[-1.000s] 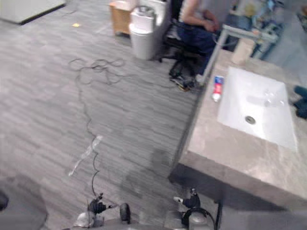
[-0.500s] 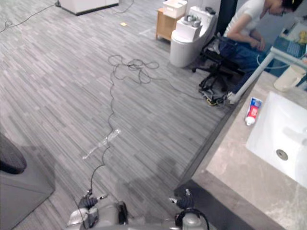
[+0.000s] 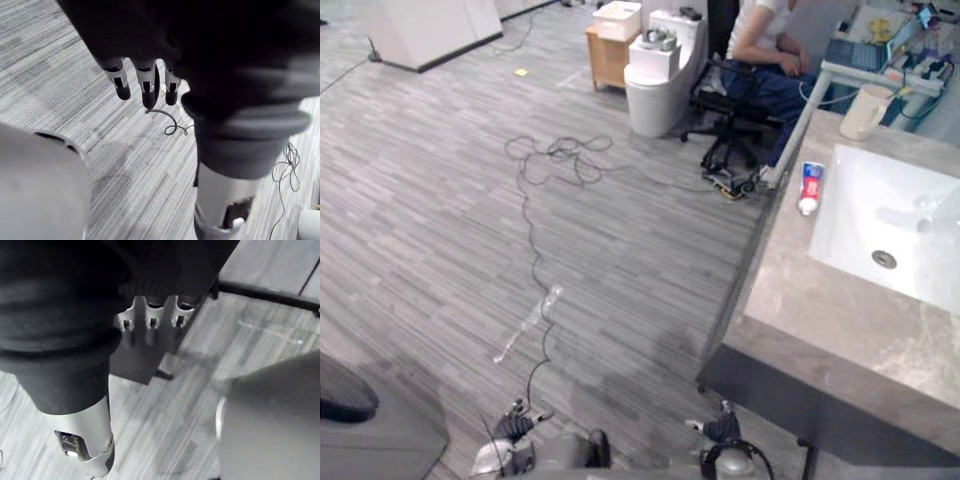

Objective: Organize washtable

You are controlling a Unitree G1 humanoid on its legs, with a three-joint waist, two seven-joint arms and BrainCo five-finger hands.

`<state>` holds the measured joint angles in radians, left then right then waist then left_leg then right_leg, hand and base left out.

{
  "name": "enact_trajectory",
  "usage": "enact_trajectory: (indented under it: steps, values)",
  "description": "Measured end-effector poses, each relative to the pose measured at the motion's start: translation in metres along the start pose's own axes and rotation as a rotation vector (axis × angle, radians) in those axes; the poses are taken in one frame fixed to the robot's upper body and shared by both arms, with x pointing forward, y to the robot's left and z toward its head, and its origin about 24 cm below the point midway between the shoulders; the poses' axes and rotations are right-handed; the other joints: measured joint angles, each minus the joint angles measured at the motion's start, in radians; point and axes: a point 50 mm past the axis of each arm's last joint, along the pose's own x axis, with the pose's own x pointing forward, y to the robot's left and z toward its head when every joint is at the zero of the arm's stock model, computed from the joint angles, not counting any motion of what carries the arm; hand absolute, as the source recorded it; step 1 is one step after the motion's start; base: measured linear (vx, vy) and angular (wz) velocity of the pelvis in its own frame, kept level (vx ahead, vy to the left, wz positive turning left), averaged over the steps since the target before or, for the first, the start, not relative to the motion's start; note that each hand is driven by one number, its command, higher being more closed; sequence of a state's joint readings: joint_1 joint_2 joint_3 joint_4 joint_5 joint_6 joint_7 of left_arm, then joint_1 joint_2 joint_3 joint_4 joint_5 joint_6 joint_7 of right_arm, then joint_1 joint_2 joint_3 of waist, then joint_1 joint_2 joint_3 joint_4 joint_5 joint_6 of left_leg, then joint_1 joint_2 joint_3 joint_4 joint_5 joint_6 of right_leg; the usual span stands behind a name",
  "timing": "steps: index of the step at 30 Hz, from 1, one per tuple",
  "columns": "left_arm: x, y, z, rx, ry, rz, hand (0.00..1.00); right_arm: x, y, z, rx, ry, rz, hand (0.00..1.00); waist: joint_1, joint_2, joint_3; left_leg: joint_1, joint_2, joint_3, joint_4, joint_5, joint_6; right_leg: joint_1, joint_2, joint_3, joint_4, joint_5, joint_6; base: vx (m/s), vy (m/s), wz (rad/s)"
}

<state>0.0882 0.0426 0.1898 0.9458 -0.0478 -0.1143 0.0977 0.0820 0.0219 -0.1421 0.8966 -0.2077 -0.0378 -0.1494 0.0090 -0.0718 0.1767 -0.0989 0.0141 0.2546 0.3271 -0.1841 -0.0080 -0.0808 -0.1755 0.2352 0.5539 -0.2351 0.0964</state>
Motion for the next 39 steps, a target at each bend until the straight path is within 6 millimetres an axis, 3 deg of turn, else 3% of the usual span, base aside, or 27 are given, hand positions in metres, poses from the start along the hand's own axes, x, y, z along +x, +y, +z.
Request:
enact_trajectory:
  steps: [1, 2, 5, 6, 8, 9, 10, 12, 13, 15, 18, 20, 21, 22, 23, 25, 29, 31, 33, 34, 36, 37, 39]
  values:
    - [0.0, 0.003, 0.0, 0.004, 0.0, 0.006, 0.0, 0.0, 0.002, 0.002, 0.005, -0.009, 0.003, 0.0, -0.006, -0.012, 0.001, 0.042, 0.0, 0.007, -0.034, 0.0, 0.001, -0.065, 0.016, -0.015, 0.14, 0.07, -0.024, 0.06, 0.099, -0.24]
    - [0.0, 0.004, 0.001, 0.005, -0.001, 0.01, 0.0, -0.001, 0.004, 0.001, 0.007, -0.006, 0.007, 0.0, -0.006, -0.007, 0.005, 0.06, 0.001, 0.011, -0.052, -0.001, 0.001, -0.082, 0.023, -0.018, 0.179, 0.083, -0.032, 0.11, 0.099, -0.25]
    - [0.001, 0.008, 0.001, 0.008, 0.0, 0.031, 0.0, -0.002, 0.008, 0.002, 0.014, -0.009, 0.015, 0.0, -0.01, -0.028, 0.004, 0.133, 0.014, 0.013, -0.117, -0.002, 0.02, -0.125, 0.074, -0.094, 0.222, 0.018, -0.032, 0.13, 0.031, -0.27]
    - [0.001, 0.008, 0.0, 0.006, 0.005, 0.031, 0.0, -0.002, 0.008, 0.003, 0.017, -0.015, 0.014, 0.0, -0.019, -0.026, 0.004, 0.148, 0.028, 0.014, -0.131, -0.002, 0.02, -0.136, 0.101, -0.154, 0.164, -0.01, -0.042, 0.15, -0.019, -0.12]
    - [0.0, 0.009, -0.004, 0.002, 0.021, 0.038, 0.0, -0.002, 0.008, 0.002, 0.019, -0.018, 0.014, 0.0, -0.023, -0.027, 0.002, 0.164, 0.03, 0.022, -0.155, 0.0, 0.014, -0.123, 0.129, -0.213, 0.003, 0.001, -0.067, 0.14, -0.027, -0.01]
    - [0.001, 0.009, -0.004, 0.009, 0.019, 0.039, 0.0, -0.003, 0.008, 0.0, 0.025, -0.013, 0.012, 0.0, -0.024, -0.034, -0.002, 0.17, 0.011, 0.024, -0.154, -0.008, 0.004, -0.112, 0.127, -0.221, -0.081, 0.042, -0.116, 0.3, -0.082, 0.15]
    - [0.001, 0.008, -0.004, 0.004, 0.024, 0.037, 0.0, -0.003, 0.007, -0.001, 0.044, -0.009, 0.008, 0.0, -0.025, -0.042, -0.011, 0.187, -0.002, 0.021, -0.14, -0.016, -0.002, -0.101, 0.118, -0.224, -0.102, 0.07, -0.1, 0.37, -0.084, 0.19]
    - [-0.002, -0.001, -0.009, -0.016, 0.039, 0.021, 0.0, -0.002, 0.0, -0.004, 0.081, 0.019, -0.027, 0.0, -0.026, 0.009, -0.021, 0.184, 0.027, 0.019, -0.099, -0.026, -0.011, -0.076, 0.129, -0.254, -0.112, 0.063, -0.11, 0.38, -0.049, 0.18]
    - [-0.002, -0.004, -0.01, -0.035, 0.04, 0.021, 0.0, -0.002, -0.005, -0.006, 0.114, 0.034, -0.044, 0.0, -0.029, 0.025, -0.018, 0.174, 0.049, 0.02, -0.052, -0.039, -0.032, -0.052, 0.139, -0.271, -0.135, 0.061, -0.114, 0.31, -0.052, 0.12]
    - [-0.001, -0.005, -0.005, -0.045, 0.024, 0.02, 0.0, -0.001, -0.006, -0.008, 0.162, 0.07, -0.035, 0.0, -0.028, 0.031, -0.011, 0.102, 0.092, 0.021, 0.128, -0.056, -0.059, -0.007, 0.147, -0.292, -0.193, 0.059, -0.117, 0.21, -0.068, -0.03]
    - [0.001, -0.009, 0.004, -0.058, -0.004, 0.011, 0.0, 0.001, -0.01, -0.009, 0.247, 0.118, -0.071, 0.0, -0.023, 0.044, 0.027, 0.001, 0.186, 0.065, 0.367, -0.107, -0.052, 0.098, 0.142, -0.309, -0.26, 0.059, -0.118, 0.12, 0.053, -0.08]
    - [0.002, -0.009, 0.005, -0.047, -0.008, 0.008, 0.0, 0.0, -0.014, -0.013, 0.263, 0.144, -0.111, 0.0, -0.019, 0.045, 0.026, -0.031, 0.212, 0.043, 0.261, -0.101, -0.049, 0.117, 0.136, -0.306, -0.271, 0.053, -0.097, 0.02, 0.237, -0.07]
    - [0.001, -0.013, 0.005, -0.053, -0.007, 0.0, 0.0, 0.001, -0.021, -0.013, 0.252, 0.135, -0.139, 0.0, -0.021, 0.07, 0.022, -0.031, 0.213, 0.004, 0.134, -0.036, -0.057, 0.108, 0.141, -0.296, -0.261, 0.035, -0.071, 0.0, 0.361, -0.13]
    - [0.002, -0.012, 0.004, -0.048, -0.003, 0.0, 0.0, 0.001, -0.024, -0.013, 0.238, 0.131, -0.145, 0.0, -0.02, 0.075, 0.026, -0.029, 0.2, 0.001, 0.119, -0.022, -0.045, 0.107, 0.136, -0.284, -0.261, 0.034, -0.06, 0.04, 0.382, -0.12]
    - [0.002, -0.007, 0.005, -0.033, -0.005, 0.01, 0.0, -0.001, -0.019, -0.016, 0.2, 0.131, -0.123, 0.0, -0.016, 0.043, 0.009, -0.018, 0.148, 0.008, 0.067, -0.023, -0.046, 0.108, 0.112, -0.253, -0.279, 0.041, -0.049, 0.08, 0.237, -0.07]
    - [0.002, -0.004, 0.005, -0.029, -0.007, 0.017, 0.0, -0.002, -0.017, -0.019, 0.152, 0.119, -0.113, 0.0, -0.003, 0.013, -0.007, -0.003, 0.069, 0.009, 0.017, -0.025, -0.042, 0.093, 0.06, -0.208, -0.307, 0.055, -0.022, 0.1, 0.262, 0.0]
    - [0.001, -0.001, -0.001, -0.024, 0.014, 0.024, 0.0, -0.002, -0.011, -0.017, 0.092, 0.084, -0.072, 0.0, 0.008, 0.004, -0.021, 0.045, 0.018, 0.056, -0.01, -0.049, -0.002, 0.088, 0.012, -0.165, -0.273, 0.048, 0.008, 0.1, 0.193, -0.3]
    - [-0.001, -0.001, -0.008, -0.013, 0.043, 0.021, 0.0, -0.001, -0.007, -0.011, 0.06, 0.056, -0.049, 0.0, 0.003, 0.015, -0.021, 0.111, 0.013, 0.112, -0.051, -0.057, 0.011, -0.017, 0.017, -0.141, -0.05, 0.061, 0.002, 0.14, 0.162, -0.72]
    - [-0.002, -0.001, -0.01, 0.012, 0.051, 0.012, 0.0, 0.0, -0.006, -0.007, 0.061, 0.038, -0.037, 0.0, 0.002, 0.024, -0.016, 0.17, 0.014, 0.146, -0.079, -0.06, 0.017, -0.09, 0.015, -0.174, 0.128, 0.099, -0.027, 0.16, 0.115, -0.64]
    - [-0.002, 0.001, -0.011, 0.016, 0.055, 0.015, 0.0, 0.0, -0.004, -0.006, 0.064, 0.035, -0.032, 0.0, -0.002, 0.015, -0.018, 0.209, 0.014, 0.155, -0.094, -0.066, 0.033, -0.114, 0.017, -0.208, 0.207, 0.081, -0.036, 0.24, 0.095, -0.49]
    - [-0.001, 0.002, -0.011, 0.02, 0.06, 0.017, 0.0, 0.0, -0.002, -0.006, 0.067, 0.036, -0.025, 0.0, -0.008, 0.009, -0.021, 0.244, 0.02, 0.158, -0.113, -0.07, 0.045, -0.137, 0.037, -0.261, 0.241, 0.019, -0.034, 0.25, 0.024, -0.12]
    - [-0.001, 0.002, -0.012, 0.019, 0.063, 0.016, 0.0, 0.002, -0.003, -0.001, 0.067, 0.025, -0.024, 0.0, -0.025, 0.012, -0.02, 0.258, 0.032, 0.158, -0.124, -0.075, 0.042, -0.176, 0.068, -0.317, 0.221, -0.022, -0.051, 0.24, -0.021, 0.09]
    - [-0.002, 0.001, -0.013, 0.019, 0.07, 0.015, 0.0, 0.003, -0.002, 0.003, 0.07, 0.011, -0.021, 0.0, -0.043, 0.018, -0.014, 0.287, 0.042, 0.159, -0.142, -0.076, 0.038, -0.209, 0.12, -0.352, 0.135, -0.022, -0.064, 0.31, -0.038, 0.14]
